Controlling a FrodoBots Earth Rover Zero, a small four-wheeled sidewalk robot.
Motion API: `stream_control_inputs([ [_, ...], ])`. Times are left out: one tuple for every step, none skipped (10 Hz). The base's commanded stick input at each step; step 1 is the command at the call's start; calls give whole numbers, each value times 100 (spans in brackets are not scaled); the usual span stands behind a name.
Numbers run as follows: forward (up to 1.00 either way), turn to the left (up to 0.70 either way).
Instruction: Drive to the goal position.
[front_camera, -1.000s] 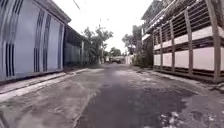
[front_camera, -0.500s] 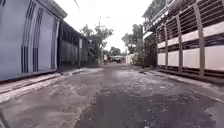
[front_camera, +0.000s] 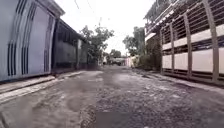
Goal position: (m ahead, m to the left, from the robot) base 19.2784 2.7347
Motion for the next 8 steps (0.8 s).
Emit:
stream_control_inputs([
  [100,0],
  [100,0],
  [100,0],
  [100,0],
  [100,0],
  [100,0],
  [100,0],
  [100,0],
])
